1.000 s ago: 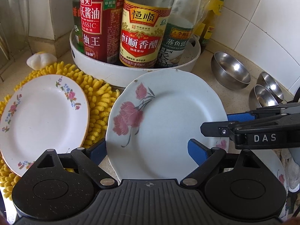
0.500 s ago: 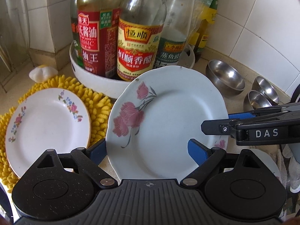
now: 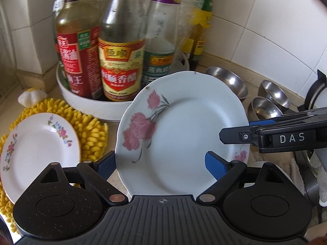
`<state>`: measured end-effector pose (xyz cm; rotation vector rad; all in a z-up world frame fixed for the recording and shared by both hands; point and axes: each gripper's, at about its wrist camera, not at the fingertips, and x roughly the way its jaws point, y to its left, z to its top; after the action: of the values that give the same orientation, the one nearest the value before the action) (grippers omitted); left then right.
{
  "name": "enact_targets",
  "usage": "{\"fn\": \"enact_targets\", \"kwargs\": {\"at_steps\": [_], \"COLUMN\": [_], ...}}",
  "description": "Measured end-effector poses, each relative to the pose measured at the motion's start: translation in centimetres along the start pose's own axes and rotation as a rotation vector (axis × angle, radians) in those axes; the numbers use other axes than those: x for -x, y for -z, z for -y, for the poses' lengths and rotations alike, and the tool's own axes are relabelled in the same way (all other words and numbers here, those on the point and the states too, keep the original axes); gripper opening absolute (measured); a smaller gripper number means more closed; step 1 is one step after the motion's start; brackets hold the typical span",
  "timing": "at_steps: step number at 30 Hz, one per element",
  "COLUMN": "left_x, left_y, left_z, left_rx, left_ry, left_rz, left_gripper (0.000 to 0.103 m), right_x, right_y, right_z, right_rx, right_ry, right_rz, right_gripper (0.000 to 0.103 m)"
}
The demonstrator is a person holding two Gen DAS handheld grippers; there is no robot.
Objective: Organize plates and bowls
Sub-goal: 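Lift the held plate and carry it over the other pink-flower plate, then lower the plate onto the other pink-flower plate and open both grippers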
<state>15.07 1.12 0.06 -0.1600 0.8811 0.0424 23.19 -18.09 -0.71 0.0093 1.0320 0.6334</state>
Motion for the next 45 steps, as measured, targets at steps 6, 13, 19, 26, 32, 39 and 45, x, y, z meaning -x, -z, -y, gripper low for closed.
{"fn": "enact_targets", "kwargs": {"at_steps": [6,13,19,26,32,39,45], "left_x": [-0.2,-0.3,-0.6,-1.2,-1.6,-1.4,-1.5], "left_y": [0.2,0.7,1.1,1.7,2.6,3.8,5.0], "left_z": [1.1,2.8,4.5,6.9,9.2,10.9,11.9], "left_rx": [-0.037,-0.083,-0.126,-0.184,-0.248,-0.296,-0.325], "left_ry": [0.025,0.065,0.093,0.126,0.154,0.177,0.193], "left_rz": [-0.012,-0.025,-0.037,-0.059,-0.078,-0.094,-0.119], "left_gripper": [0.094,0.094,0.094,0.095,0.095,0.095,0.096], "right_x": [1.1,2.7,4.1,5.6,6.7,8.1,8.7], "right_y": [1.0,2.5,3.8,6.0,8.4,10.8,12.6], "right_z": [0.9,2.3,3.5,5.3,6.6,7.1,7.6], "right_rx": [-0.040,-0.094,-0.142,-0.206,-0.267,-0.322,-0.347], "right_ry": [0.023,0.049,0.074,0.113,0.132,0.136,0.146], "right_rz": [-0.006,-0.011,-0.003,-0.009,-0.021,-0.026,-0.039], "right_gripper": [0.062,0.062,0.062,0.062,0.062,0.062,0.062]}}
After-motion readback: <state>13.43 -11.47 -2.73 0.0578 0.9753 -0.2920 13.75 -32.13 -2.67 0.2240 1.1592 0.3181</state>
